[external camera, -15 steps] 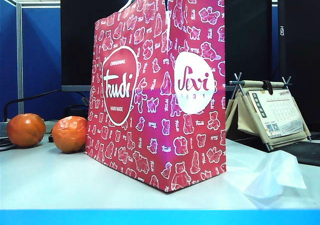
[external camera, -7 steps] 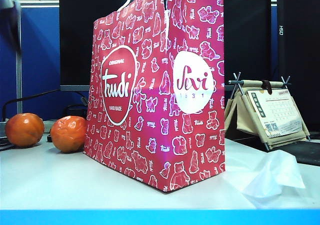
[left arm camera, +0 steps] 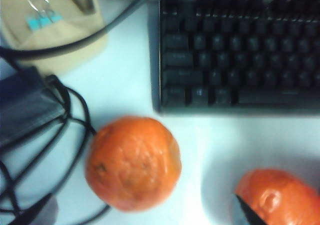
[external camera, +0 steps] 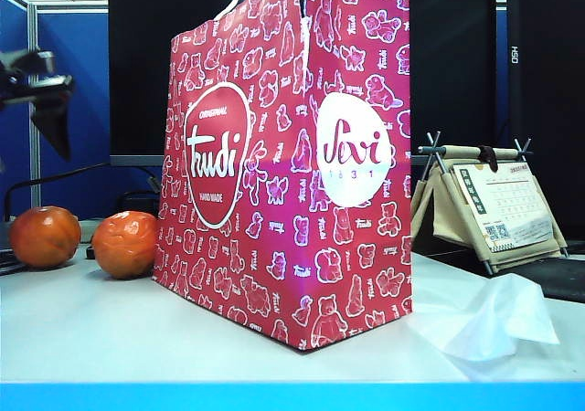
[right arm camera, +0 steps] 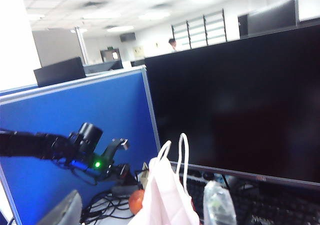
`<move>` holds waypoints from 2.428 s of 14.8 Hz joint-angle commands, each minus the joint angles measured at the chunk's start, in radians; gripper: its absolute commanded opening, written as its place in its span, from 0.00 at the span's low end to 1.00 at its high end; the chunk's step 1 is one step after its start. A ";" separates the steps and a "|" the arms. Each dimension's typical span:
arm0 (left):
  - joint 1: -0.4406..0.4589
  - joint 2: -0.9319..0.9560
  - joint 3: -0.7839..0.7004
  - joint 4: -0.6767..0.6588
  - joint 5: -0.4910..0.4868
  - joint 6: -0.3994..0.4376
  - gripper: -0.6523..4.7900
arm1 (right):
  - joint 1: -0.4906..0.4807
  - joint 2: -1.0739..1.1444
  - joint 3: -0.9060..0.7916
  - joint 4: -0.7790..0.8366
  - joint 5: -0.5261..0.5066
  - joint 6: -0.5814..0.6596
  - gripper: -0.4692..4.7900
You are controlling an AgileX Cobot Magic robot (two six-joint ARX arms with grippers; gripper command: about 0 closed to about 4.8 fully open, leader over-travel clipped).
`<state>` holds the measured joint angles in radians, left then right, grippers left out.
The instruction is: Open the paper bag and put two oranges into the paper bag.
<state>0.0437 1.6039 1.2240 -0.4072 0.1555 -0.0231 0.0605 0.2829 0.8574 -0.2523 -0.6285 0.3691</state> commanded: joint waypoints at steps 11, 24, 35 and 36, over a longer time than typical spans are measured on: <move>-0.061 0.258 0.112 -0.027 -0.137 0.040 1.00 | 0.000 0.024 0.003 0.024 0.002 -0.004 0.61; -0.061 0.312 0.112 -0.142 -0.133 0.050 1.00 | 0.000 0.024 0.005 0.048 0.026 -0.003 0.61; -0.061 0.312 0.112 -0.288 -0.133 0.050 0.32 | 0.002 0.023 0.005 0.047 0.024 0.024 0.61; -0.061 0.311 0.112 -0.274 -0.132 0.051 0.24 | 0.002 0.023 0.005 0.047 0.023 0.028 0.61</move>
<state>-0.0162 1.9137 1.3369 -0.7013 0.0174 0.0261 0.0608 0.3050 0.8558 -0.2226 -0.6044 0.3893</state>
